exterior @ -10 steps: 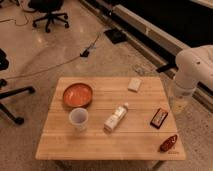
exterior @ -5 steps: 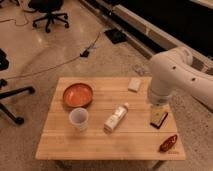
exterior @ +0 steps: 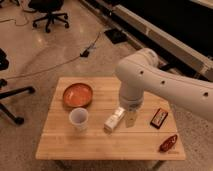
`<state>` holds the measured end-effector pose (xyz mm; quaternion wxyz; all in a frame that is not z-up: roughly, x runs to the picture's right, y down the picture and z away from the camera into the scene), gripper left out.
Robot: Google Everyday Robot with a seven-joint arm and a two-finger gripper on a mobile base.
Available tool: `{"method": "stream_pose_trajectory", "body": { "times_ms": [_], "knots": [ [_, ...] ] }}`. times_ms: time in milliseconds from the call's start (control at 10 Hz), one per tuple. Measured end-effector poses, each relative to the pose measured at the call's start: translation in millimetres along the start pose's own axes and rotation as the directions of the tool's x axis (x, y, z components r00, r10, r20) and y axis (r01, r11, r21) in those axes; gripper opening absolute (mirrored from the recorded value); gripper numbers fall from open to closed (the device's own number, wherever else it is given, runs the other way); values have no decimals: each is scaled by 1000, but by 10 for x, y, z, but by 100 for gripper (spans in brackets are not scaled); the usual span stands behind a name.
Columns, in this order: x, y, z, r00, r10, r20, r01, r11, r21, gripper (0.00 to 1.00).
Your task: Move the arm in a circular motion
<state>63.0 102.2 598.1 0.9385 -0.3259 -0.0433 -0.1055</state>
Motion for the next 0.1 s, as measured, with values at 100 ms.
{"method": "stream_pose_trajectory", "body": {
  "times_ms": [100],
  "knots": [
    [-141, -16, 58, 999, -24, -23, 23, 999, -31, 65]
  ]
}}
